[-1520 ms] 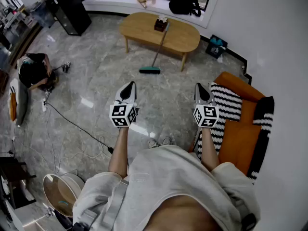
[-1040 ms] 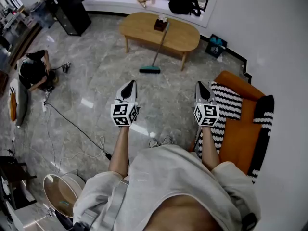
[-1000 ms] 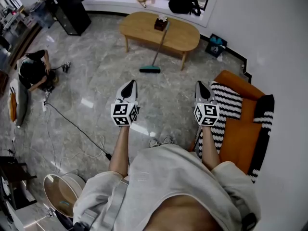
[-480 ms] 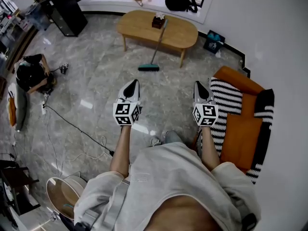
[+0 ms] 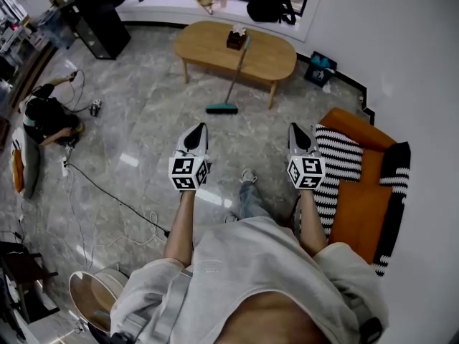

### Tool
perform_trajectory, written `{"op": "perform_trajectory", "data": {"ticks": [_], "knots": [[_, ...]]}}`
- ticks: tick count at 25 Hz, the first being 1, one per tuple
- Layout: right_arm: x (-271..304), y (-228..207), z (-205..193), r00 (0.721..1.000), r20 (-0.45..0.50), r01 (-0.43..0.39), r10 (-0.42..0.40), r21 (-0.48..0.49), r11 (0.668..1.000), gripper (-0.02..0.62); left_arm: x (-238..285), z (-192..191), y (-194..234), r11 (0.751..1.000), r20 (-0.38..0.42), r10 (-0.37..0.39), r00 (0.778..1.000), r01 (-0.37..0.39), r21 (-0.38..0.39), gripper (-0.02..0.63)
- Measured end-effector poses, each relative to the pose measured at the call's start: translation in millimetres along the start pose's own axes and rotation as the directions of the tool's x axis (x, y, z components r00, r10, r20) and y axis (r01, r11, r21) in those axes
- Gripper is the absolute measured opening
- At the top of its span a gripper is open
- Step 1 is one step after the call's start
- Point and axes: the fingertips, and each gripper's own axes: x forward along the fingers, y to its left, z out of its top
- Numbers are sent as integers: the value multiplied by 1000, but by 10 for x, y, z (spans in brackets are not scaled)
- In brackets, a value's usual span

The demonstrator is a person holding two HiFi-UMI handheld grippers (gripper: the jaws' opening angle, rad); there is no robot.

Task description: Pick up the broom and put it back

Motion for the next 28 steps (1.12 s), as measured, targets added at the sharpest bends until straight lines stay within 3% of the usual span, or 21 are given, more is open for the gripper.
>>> {"op": "perform_trajectory", "data": {"ticks": [17,28], "knots": [[1880,-802,180,998,-14,-56,57,9,998,0,1889,282,557,999,-25,35,999,-36,-8,0],[2625,-1190,308,996,-6,-88,88,-7,996,0,2691,392,671,999,-25,44,999,-44,-3,0]]}}
